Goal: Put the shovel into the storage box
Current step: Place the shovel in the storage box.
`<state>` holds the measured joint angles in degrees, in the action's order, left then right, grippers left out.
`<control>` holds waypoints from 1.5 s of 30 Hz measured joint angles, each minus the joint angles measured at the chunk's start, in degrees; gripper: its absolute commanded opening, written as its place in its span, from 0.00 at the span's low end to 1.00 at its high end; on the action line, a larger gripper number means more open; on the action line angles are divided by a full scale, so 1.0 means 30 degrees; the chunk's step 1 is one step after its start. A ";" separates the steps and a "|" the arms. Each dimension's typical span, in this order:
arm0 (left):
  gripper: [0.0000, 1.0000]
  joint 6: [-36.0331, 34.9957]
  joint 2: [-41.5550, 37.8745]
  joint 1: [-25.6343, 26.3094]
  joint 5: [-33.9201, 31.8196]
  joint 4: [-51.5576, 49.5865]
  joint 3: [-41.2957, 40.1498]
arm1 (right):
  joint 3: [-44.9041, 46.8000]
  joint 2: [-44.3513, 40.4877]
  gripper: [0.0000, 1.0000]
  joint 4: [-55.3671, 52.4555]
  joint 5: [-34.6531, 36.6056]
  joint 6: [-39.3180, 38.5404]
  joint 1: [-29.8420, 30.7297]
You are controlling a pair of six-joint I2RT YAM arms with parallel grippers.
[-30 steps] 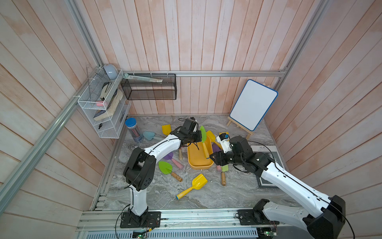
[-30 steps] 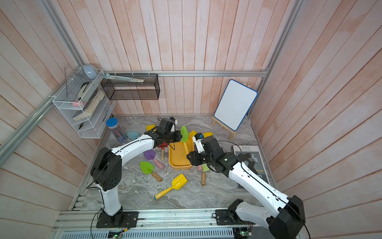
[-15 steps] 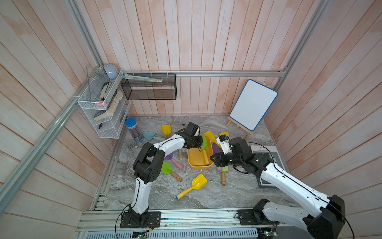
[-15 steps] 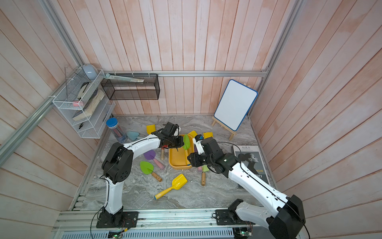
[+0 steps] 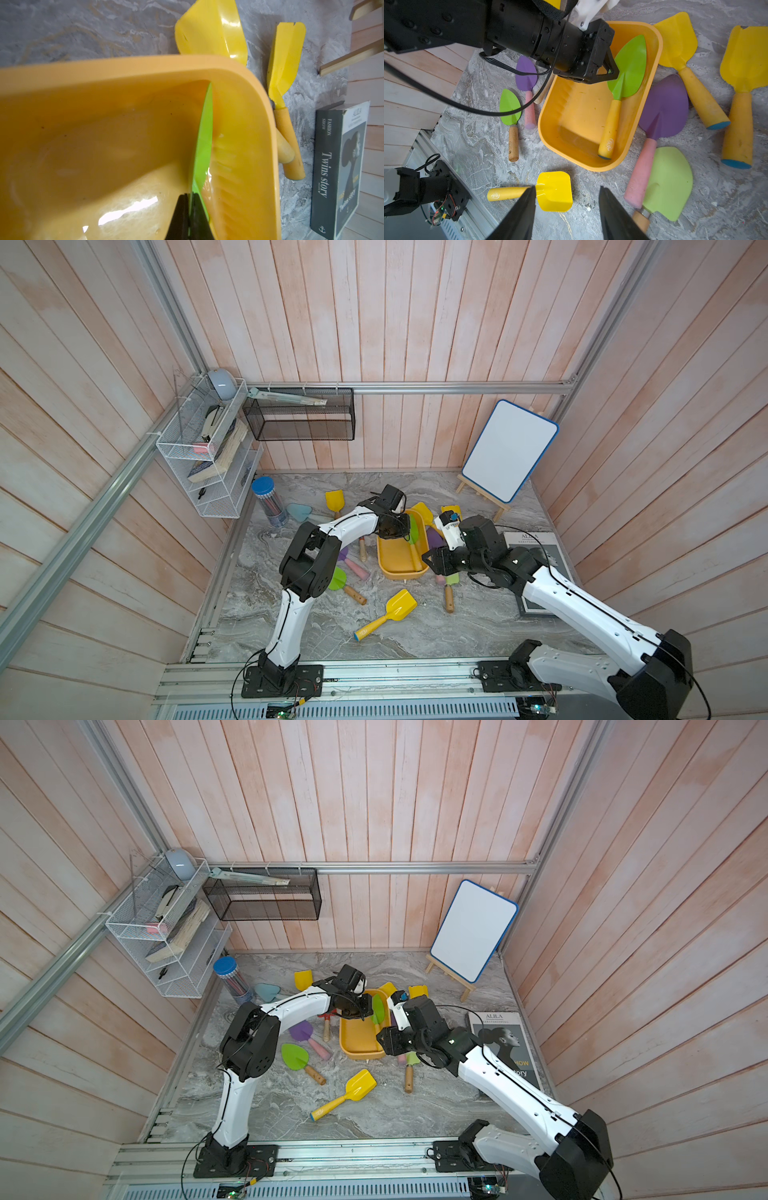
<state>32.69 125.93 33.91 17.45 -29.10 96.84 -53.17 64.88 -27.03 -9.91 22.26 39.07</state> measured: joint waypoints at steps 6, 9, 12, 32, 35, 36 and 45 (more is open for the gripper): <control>0.05 0.0029 0.0495 0.0000 -0.0189 -0.1129 0.1027 | 0.0000 0.0080 0.54 0.0022 -0.0022 -0.0015 -0.0058; 0.16 0.0022 0.0619 0.0000 -0.0211 -0.1472 0.1297 | 0.0000 0.0204 0.54 0.0022 -0.0029 -0.0022 -0.0073; 0.27 0.0029 0.0750 0.0000 -0.0357 -0.1741 0.1377 | 0.0015 0.0270 0.54 0.0036 -0.0087 -0.0073 -0.0080; 0.65 -0.0007 0.1319 0.0015 -0.1435 -0.3905 0.3249 | 0.0270 0.0306 0.54 0.0153 -0.0124 -0.0131 -0.0197; 0.66 -0.0066 0.1348 0.0066 -0.1792 -0.4371 0.3832 | 0.0270 0.0306 0.54 0.0131 0.0240 0.0087 -0.0430; 0.67 -0.0087 0.1348 0.0095 -0.1909 -0.4473 0.4000 | 0.0270 0.0299 0.54 0.0109 0.0423 0.0197 -0.0641; 0.70 -0.0124 -0.0350 0.0605 -0.2302 -0.4313 0.3249 | 0.1158 0.0342 0.54 0.0044 0.1115 0.0597 -0.6790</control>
<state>32.32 124.88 35.73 10.55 -42.04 106.59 -49.69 65.91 -26.89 -6.57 24.05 18.70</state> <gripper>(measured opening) 0.694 0.539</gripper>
